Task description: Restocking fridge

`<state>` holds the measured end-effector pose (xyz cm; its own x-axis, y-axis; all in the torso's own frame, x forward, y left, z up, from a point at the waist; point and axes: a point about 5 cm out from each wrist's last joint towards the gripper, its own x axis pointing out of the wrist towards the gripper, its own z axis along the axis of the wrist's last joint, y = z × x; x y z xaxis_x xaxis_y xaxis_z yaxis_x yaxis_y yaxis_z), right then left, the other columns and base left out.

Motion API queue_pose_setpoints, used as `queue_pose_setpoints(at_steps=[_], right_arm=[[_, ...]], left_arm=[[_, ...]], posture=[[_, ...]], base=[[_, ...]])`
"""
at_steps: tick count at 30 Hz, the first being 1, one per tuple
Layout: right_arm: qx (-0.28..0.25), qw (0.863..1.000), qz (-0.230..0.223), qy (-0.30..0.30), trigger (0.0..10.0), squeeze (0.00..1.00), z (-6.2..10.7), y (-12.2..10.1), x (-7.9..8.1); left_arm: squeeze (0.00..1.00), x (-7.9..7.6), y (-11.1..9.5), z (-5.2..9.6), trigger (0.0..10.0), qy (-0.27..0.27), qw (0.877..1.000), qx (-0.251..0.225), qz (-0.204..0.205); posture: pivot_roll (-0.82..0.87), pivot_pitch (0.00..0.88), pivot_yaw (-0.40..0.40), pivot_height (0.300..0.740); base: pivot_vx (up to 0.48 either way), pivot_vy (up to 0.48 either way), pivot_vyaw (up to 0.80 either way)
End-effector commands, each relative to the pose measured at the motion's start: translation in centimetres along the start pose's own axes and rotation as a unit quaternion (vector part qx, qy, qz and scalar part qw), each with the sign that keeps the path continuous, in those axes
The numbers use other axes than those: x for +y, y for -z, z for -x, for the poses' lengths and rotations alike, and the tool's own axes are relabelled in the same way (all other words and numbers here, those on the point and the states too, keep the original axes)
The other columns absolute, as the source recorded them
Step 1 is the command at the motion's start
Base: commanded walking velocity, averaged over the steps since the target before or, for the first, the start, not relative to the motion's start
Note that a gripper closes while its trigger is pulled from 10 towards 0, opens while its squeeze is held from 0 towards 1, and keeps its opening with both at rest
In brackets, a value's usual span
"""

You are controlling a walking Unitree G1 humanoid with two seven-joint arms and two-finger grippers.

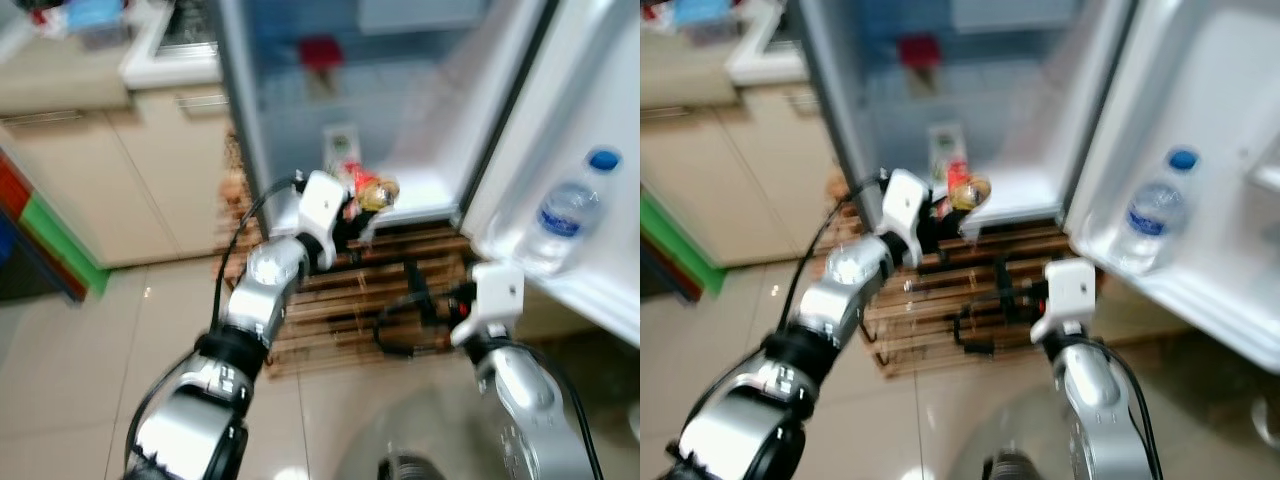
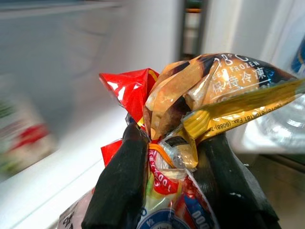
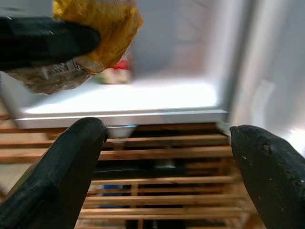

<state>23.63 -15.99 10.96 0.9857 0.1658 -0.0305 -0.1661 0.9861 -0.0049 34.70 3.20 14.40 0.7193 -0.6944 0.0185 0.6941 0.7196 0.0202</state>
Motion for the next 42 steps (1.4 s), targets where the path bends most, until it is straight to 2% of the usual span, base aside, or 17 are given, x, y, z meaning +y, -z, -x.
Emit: queue_pose_setpoints(at_steps=[1, 11, 19, 22, 26, 27, 28, 29, 31, 33, 34, 35, 36, 39, 40, 41, 42], right_arm=[[-0.007, 1.000, 0.003, -0.002, 10.0, 0.00, 0.0, -0.3, 0.1], [-0.007, 1.000, 0.003, -0.010, 10.0, 0.00, 0.0, -0.3, 0.3], [-0.005, 1.000, -0.004, -0.025, 10.0, 0.00, 0.5, -0.3, 0.8], [-0.001, 1.000, -0.004, -0.030, 10.0, 0.00, 0.8, -0.1, 1.0], [0.003, 1.000, -0.005, -0.031, 10.0, 0.00, 1.0, 0.0, 1.0], [0.004, 0.999, -0.004, -0.032, 10.0, 0.00, 1.1, 0.0, 1.0], [0.004, 0.999, -0.004, -0.032, 10.0, 0.00, 1.1, 0.0, 1.0], [0.006, 0.999, -0.004, -0.033, 10.0, 0.00, 1.2, 0.0, 1.0], [0.007, 0.999, -0.004, -0.034, 10.0, 0.00, 1.5, 0.0, 1.0], [0.009, 0.999, -0.004, -0.034, 10.0, 0.00, 1.6, 0.0, 1.0], [0.016, 0.999, -0.003, -0.035, 10.0, 0.00, 2.1, 0.0, 1.0], [0.016, 0.999, -0.003, -0.035, 10.0, 0.00, 2.1, 0.0, 1.0], [0.025, 0.999, -0.003, -0.036, 10.0, 0.00, 2.8, 0.2, 1.0], [0.042, 0.998, -0.001, -0.038, 10.0, 0.00, 3.9, 0.5, 1.1], [0.042, 0.998, -0.001, -0.038, 10.0, 0.00, 3.9, 0.5, 1.1], [0.052, 0.998, 0.001, -0.040, 10.0, 0.00, 4.7, 0.6, 1.1], [0.056, 0.998, 0.004, -0.040, 10.0, 0.00, 5.1, 0.6, 1.1]], left_arm=[[0.00, 0.4, -0.3, 0.2, 10.0, -0.003, 1.000, -0.003, -0.004], [0.00, 1.0, -0.7, 0.5, 10.0, -0.018, 1.000, -0.011, -0.005], [0.00, 1.6, 0.4, 1.1, 10.0, -0.041, 0.999, 0.013, -0.004], [0.00, 2.0, 0.9, 1.1, 10.0, -0.058, 0.998, 0.027, 0.007], [0.00, 2.8, 1.5, 1.1, 10.0, -0.104, 0.993, 0.046, 0.044], [0.00, 3.1, 1.6, 1.0, 10.0, -0.129, 0.988, 0.043, 0.066], [0.00, 3.1, 1.6, 1.0, 10.0, -0.129, 0.988, 0.043, 0.066], [0.00, 3.5, 1.5, 0.8, 10.0, -0.152, 0.985, 0.038, 0.073], [0.00, 4.4, 1.1, 0.9, 10.0, -0.191, 0.980, 0.020, 0.058], [0.00, 4.8, 1.0, 1.1, 10.0, -0.204, 0.978, 0.018, 0.047], [0.00, 5.9, 0.8, 1.5, 10.0, -0.249, 0.968, 0.014, 0.027], [0.00, 5.9, 0.8, 1.5, 10.0, -0.249, 0.968, 0.014, 0.027], [0.00, 6.6, 0.8, 1.8, 10.0, -0.278, 0.960, 0.012, 0.028], [0.00, 7.3, 1.2, 2.2, 10.0, -0.325, 0.944, 0.019, 0.044], [0.00, 7.3, 1.2, 2.2, 10.0, -0.325, 0.944, 0.019, 0.044], [0.00, 7.8, 1.3, 2.6, 10.0, -0.359, 0.932, 0.018, 0.057], [0.00, 8.1, 1.2, 2.8, 10.0, -0.377, 0.924, 0.014, 0.059]], posture=[[-0.26, 0.079, 0.097, 0.740], [-0.26, 0.079, 0.093, 0.740], [-0.26, 0.084, 0.091, 0.740], [-0.27, 0.087, 0.089, 0.740], [-0.27, 0.088, 0.089, 0.740], [-0.27, 0.092, 0.088, 0.740], [-0.27, 0.092, 0.088, 0.740], [-0.28, 0.097, 0.084, 0.740], [-0.29, 0.116, 0.074, 0.740], [-0.30, 0.121, 0.072, 0.740], [-0.31, 0.143, 0.061, 0.740], [-0.31, 0.143, 0.061, 0.740], [-0.32, 0.165, 0.050, 0.740], [-0.34, 0.197, 0.035, 0.740], [-0.34, 0.197, 0.035, 0.740], [-0.36, 0.219, 0.029, 0.740], [-0.37, 0.228, 0.030, 0.740]], base=[[0.465, 0.000, 0.00], [0.451, 0.000, 0.00], [0.000, 0.000, 0.00], [0.000, 0.000, 0.00], [0.000, 0.000, 0.00], [0.000, 0.000, 0.00], [0.000, 0.000, 0.00], [0.000, 0.000, 0.00], [0.000, 0.000, 0.00], [0.000, 0.000, 0.00], [0.000, 0.000, 0.00], [0.000, 0.000, 0.00], [0.000, 0.000, 0.00], [0.000, 0.000, 0.00], [0.000, 0.000, 0.00], [0.000, 0.000, 0.00], [0.000, 0.000, 0.00]])
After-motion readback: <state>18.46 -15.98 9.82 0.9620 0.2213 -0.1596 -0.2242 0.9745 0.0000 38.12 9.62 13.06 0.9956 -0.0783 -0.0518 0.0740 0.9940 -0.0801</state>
